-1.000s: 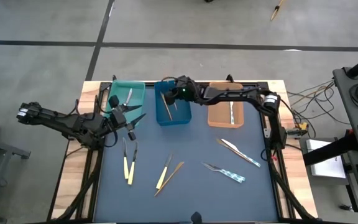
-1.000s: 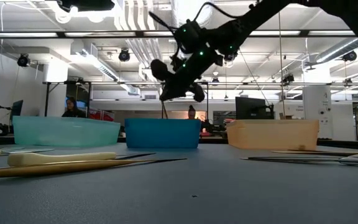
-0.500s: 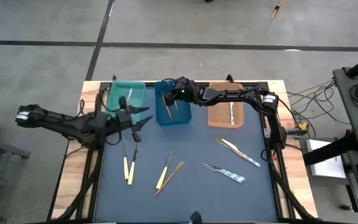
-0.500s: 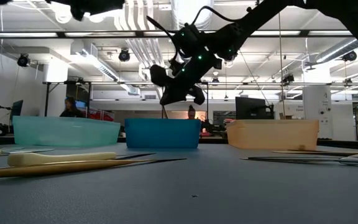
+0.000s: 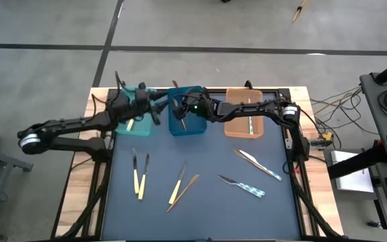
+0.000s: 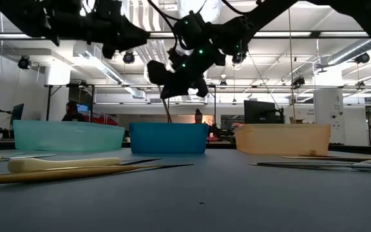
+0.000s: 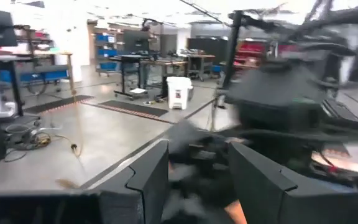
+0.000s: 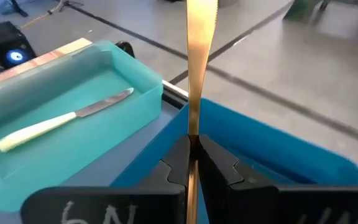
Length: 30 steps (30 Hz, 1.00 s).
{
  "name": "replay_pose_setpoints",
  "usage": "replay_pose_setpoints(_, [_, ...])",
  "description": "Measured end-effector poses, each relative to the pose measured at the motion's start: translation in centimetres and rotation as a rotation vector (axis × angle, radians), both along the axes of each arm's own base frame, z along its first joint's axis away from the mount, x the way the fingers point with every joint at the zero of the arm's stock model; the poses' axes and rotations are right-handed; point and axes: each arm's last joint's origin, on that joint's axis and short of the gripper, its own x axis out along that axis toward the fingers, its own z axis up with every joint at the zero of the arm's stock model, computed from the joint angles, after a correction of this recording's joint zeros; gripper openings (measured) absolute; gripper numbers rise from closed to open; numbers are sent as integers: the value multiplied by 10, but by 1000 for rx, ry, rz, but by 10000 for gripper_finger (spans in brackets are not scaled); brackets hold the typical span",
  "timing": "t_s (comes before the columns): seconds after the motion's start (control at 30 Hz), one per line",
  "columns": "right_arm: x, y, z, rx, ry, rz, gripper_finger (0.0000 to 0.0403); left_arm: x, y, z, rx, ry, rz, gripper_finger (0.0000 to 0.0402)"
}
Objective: Sort silverware by color (type)
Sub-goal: Put the gold table knife into the blue bin
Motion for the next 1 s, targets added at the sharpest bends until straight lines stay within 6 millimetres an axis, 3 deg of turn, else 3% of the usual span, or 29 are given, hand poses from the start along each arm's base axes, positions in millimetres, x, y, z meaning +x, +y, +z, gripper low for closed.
replay_pose_setpoints(0.23, [5, 15, 4, -76, 9, 1, 12, 2, 29, -20, -50, 70, 84, 150])
replay_pose_setpoints(0.67, [6, 16, 4, -77, 4, 3, 12, 14, 43, -38, -77, 66, 226, 150])
replay_pose_setpoints(1.0, [6, 16, 5, -79, -5, 0, 12, 20, 55, -46, -98, -18, 163, 150])
